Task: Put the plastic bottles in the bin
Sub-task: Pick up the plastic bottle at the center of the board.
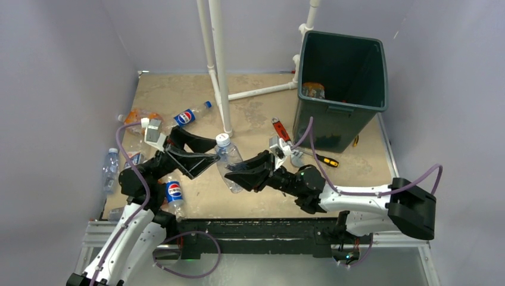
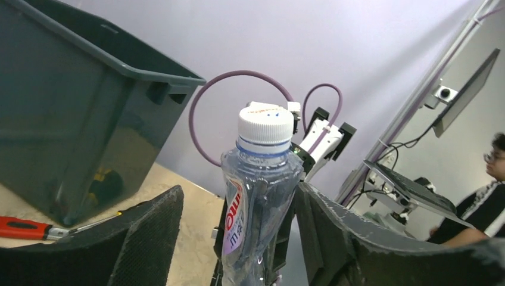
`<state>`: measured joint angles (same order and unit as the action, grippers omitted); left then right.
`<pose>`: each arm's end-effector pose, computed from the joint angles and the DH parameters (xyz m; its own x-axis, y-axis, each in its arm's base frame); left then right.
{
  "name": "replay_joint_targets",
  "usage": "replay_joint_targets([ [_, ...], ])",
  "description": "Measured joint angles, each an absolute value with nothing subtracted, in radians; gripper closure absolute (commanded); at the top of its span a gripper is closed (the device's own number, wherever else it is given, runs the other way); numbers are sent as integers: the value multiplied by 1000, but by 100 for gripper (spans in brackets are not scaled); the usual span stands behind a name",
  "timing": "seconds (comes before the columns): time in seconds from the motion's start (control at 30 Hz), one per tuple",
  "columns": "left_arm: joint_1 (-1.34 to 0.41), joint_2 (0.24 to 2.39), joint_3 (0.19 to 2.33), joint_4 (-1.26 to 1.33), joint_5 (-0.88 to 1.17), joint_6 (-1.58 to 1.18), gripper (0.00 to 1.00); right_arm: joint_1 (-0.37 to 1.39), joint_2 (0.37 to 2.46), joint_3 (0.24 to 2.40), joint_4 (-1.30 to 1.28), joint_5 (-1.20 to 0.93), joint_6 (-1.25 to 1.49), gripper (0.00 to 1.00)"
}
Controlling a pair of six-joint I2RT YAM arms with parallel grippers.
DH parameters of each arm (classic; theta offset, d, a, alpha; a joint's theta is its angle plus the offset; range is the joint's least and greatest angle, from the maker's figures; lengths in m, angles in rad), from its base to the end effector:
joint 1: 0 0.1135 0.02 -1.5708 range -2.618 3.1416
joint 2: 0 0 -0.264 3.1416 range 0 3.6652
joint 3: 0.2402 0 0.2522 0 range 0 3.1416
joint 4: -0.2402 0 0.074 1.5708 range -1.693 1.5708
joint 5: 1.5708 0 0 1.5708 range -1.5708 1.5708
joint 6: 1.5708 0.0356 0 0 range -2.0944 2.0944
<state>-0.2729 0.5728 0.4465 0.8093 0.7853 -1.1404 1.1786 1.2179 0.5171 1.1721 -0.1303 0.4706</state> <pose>0.1142 -0.0581 0.3478 -0.3996 -0.5555 -0.7292 0.8522 0.0679 -0.5188 0.0921 0.2347 0.2988 -0.2808 0.4973 -0.8209 -0.9348 0.0522 0.3514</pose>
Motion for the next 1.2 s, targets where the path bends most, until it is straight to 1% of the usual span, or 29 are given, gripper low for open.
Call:
replay_joint_targets([
  [0.07,-287,580,447,825,792,-1146,44,1186,1242,516,1228,-121,471,89],
  [0.2,-323,587,447,818,798,-1140,53,1194,1291,517,1299,-108,471,88],
  [0.3,-347,586,454,780,801,-1119,70,1205,1327,531,1322,-92,472,85],
  [0.37,-355,584,468,746,794,-1082,85,1206,1337,537,1329,-81,472,78],
  [0.4,-355,582,480,727,789,-1054,92,1206,1337,538,1329,-74,473,70],
  [0.43,-356,581,490,707,788,-1031,98,1206,1336,539,1329,-68,473,59],
  [0.47,-356,581,502,683,788,-1010,100,1208,1333,540,1326,-62,471,49],
  [0.5,-357,582,514,656,789,-992,100,1210,1327,540,1316,-55,469,41],
  [0.6,-366,606,576,525,807,-902,100,1217,1284,551,1225,-44,466,21],
  [0.63,-369,626,609,468,809,-865,100,1222,1261,556,1184,-43,460,10],
  [0.67,-369,650,642,417,810,-831,100,1226,1226,562,1122,-34,451,2],
  [0.77,-379,713,735,288,813,-725,100,1228,1125,569,966,5,437,1],
  [0.87,-414,764,796,218,805,-648,100,1228,992,571,783,59,417,1],
  [1.03,-467,815,826,152,780,-530,100,1229,753,600,491,132,397,1],
  [1.1,-479,821,826,130,776,-479,100,1229,692,659,388,171,386,1],
  [1.2,-511,809,826,101,765,-382,100,1229,691,845,219,224,373,1],
])
